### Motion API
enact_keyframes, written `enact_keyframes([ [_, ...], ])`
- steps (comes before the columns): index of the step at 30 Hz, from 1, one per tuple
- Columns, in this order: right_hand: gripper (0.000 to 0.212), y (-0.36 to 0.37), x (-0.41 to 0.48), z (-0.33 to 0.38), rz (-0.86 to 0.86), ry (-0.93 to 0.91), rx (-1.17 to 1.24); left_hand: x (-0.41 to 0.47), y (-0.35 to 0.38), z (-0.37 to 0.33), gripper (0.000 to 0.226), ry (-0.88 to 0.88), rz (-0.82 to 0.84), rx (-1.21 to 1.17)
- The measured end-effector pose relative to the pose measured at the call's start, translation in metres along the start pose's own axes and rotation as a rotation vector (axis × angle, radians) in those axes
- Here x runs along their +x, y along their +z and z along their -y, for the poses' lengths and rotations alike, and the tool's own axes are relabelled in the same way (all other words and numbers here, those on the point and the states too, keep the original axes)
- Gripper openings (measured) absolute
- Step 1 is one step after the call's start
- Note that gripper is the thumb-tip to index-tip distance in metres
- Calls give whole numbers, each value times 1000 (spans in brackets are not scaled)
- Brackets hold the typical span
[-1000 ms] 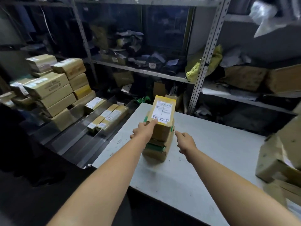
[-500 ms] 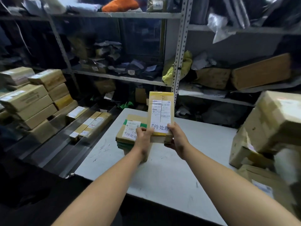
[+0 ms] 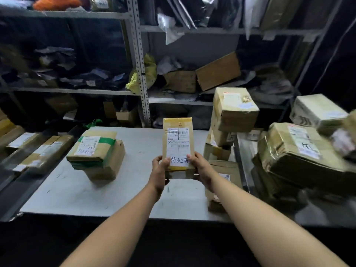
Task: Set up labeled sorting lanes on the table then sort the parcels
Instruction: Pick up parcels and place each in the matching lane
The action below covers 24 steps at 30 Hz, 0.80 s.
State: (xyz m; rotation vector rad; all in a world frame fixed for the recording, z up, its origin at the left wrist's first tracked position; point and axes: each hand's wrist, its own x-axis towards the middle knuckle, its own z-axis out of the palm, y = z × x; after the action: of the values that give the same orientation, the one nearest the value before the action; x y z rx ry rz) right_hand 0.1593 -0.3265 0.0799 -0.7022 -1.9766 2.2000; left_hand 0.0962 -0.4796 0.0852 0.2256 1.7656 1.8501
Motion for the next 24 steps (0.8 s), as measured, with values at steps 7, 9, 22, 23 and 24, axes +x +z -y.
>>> enact_keyframes([
  [7, 38, -86, -51, -35, -121, 46, 57, -16, 81, 34, 37, -86, 96, 67],
  [9, 33, -104, -61, -40, -155, 58, 67, -17, 97, 42, 36, -114, 121, 97],
  [22, 36, -138, -66, -60, -218, 102, 97, -19, 107, 65, 29, -157, 46, 203],
  [23, 36, -139, -66, -61, -221, 105, 98, -19, 107, 65, 28, -156, 44, 202],
  [24, 36, -140, -66, -62, -224, 112, 104, -18, 107, 66, 29, -156, 43, 201],
])
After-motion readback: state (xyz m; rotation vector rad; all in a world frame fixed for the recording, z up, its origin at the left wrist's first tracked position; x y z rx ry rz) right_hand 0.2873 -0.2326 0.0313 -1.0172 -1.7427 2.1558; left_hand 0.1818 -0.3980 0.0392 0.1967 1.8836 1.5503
